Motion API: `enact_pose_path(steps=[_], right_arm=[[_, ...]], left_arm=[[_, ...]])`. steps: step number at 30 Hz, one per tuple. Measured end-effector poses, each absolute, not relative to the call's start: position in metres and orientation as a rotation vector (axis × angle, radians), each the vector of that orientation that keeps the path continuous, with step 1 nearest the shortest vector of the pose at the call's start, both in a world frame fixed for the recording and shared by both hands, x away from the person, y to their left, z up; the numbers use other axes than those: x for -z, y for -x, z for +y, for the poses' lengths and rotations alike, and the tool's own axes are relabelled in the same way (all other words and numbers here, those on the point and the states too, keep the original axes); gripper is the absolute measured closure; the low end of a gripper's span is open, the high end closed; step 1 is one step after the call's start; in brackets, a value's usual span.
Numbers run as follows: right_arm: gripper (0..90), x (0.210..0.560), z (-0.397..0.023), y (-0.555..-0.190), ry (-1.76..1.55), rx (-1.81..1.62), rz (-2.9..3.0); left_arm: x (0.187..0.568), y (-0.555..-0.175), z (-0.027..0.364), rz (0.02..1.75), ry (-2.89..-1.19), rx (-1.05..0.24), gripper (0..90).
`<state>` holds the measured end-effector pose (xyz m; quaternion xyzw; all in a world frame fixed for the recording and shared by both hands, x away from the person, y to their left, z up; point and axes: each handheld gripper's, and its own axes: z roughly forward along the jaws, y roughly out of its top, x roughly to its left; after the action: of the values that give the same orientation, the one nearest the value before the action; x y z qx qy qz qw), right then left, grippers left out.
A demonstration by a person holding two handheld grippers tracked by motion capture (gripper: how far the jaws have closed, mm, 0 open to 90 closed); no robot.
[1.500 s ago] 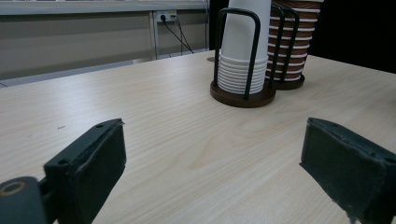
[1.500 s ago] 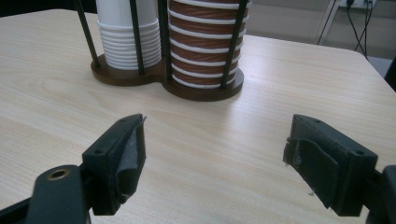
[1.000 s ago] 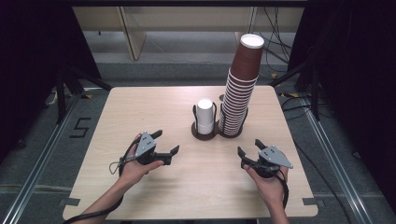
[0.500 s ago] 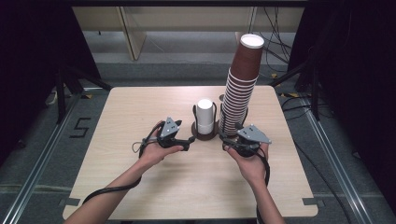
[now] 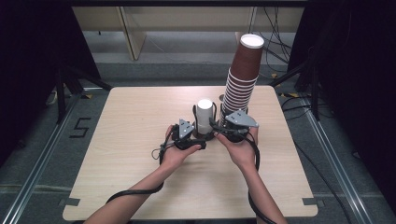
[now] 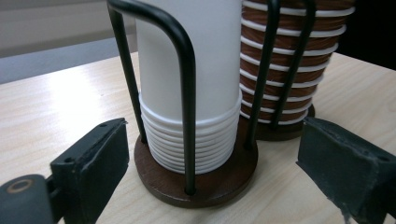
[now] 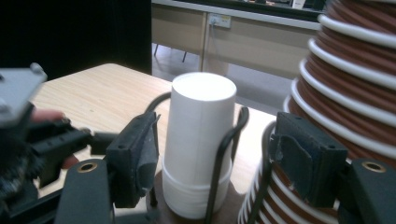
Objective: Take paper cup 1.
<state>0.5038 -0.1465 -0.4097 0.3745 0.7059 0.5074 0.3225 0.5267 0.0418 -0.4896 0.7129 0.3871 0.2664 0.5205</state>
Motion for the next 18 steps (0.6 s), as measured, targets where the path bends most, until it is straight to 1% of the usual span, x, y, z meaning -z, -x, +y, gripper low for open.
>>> enact_pose_path(steps=[2,3,12,18], right_arm=[[32.3,0.408,-0.143,-0.509,-0.969,-1.336,1.846],[32.4,0.407,-0.142,-0.511,-0.976,-1.333,1.852],[34.0,0.399,-0.133,-0.528,-0.998,-1.317,1.886],[37.2,0.397,-0.123,-0.54,-1.006,-1.298,1.909]], left_arm=[[0.491,-0.528,0.039,0.944,-1.701,-0.649,13.7],[0.491,-0.53,0.038,0.96,-1.696,-0.643,14.1],[0.495,-0.537,0.035,1.018,-1.709,-0.643,14.0],[0.5,-0.546,0.03,1.065,-1.705,-0.635,14.3]])
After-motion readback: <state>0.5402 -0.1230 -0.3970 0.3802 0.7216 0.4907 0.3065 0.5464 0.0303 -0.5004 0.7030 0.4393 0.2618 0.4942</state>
